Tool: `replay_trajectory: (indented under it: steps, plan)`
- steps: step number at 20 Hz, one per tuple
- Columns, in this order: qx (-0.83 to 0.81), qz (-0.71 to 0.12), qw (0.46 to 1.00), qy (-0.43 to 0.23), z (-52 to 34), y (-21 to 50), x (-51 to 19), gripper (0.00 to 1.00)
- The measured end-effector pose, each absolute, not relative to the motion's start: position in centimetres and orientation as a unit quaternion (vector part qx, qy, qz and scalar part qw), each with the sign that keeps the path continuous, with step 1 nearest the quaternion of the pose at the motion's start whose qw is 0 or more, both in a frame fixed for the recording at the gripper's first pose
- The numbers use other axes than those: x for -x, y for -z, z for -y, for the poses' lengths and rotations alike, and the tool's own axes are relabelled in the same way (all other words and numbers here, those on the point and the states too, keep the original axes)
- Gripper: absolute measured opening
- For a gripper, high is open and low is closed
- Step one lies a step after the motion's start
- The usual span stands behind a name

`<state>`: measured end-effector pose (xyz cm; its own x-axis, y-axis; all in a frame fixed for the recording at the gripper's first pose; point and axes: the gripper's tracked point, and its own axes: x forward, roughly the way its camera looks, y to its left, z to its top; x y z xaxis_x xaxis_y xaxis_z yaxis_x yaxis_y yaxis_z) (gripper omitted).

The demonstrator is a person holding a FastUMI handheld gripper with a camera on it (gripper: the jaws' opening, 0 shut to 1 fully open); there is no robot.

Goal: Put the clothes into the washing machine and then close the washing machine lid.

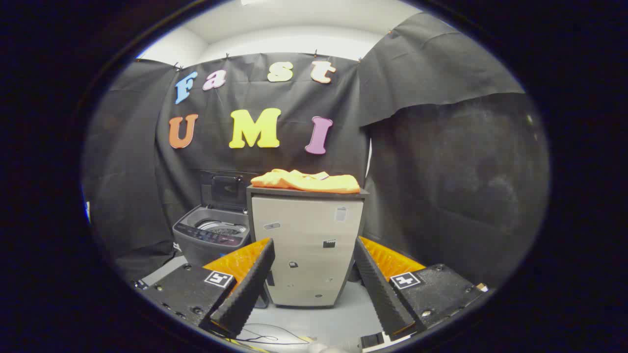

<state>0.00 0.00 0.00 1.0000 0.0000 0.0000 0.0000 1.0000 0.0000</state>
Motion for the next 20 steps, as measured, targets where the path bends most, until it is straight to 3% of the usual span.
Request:
replay_trajectory:
  steps: [20]
  plan:
    - [0.011,0.000,1.000,0.011,-2.2,-1.0,0.2,1.00]
